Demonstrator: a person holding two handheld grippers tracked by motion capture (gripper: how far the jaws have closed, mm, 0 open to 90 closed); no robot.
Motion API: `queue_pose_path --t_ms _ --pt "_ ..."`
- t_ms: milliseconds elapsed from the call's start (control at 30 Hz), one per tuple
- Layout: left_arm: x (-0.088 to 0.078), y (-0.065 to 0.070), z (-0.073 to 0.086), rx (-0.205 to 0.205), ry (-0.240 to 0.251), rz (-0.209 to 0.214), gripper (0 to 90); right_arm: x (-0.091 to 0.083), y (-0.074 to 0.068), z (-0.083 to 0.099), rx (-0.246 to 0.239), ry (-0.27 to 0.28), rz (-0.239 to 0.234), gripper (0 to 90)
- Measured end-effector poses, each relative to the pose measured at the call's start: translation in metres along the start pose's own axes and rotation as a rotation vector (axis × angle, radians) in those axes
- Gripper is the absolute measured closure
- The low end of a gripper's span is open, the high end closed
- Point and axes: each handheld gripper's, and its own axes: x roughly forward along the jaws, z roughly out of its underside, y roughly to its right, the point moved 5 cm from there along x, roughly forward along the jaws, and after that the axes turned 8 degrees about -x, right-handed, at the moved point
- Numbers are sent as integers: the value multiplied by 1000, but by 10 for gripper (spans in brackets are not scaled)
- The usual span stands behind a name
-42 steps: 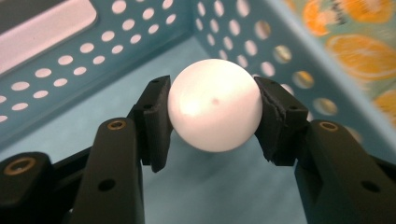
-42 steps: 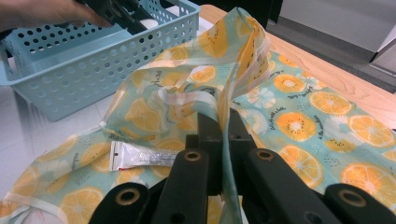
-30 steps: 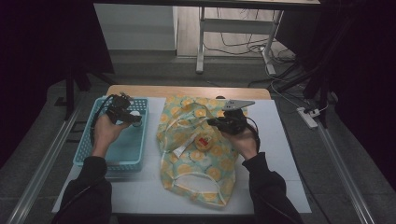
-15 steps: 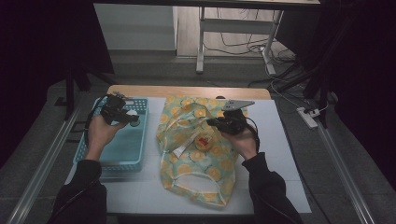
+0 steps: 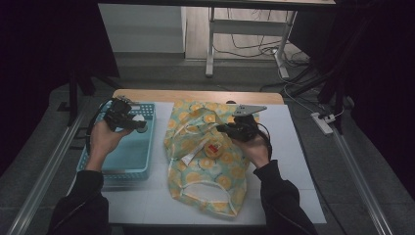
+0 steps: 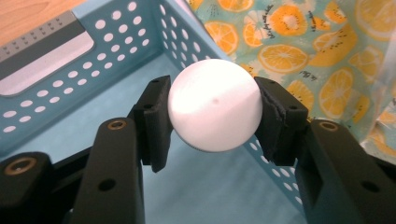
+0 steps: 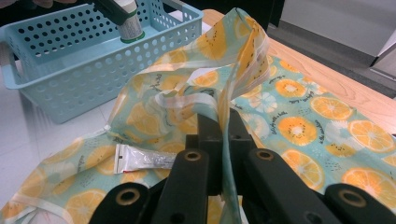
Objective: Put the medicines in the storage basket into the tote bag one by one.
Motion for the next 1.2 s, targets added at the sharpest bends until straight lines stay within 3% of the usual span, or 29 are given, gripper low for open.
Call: queue_pose_path --t_ms 333,633,1200 --pt "-13 16 -3 22 15 32 505 -1 0 -1 1 4 2 893" --pt "-26 35 -5 69 33 59 505 -2 0 -2 0 6 3 893" --pt "-26 80 -5 154 29 157 505 1 -2 -2 -1 3 -3 893"
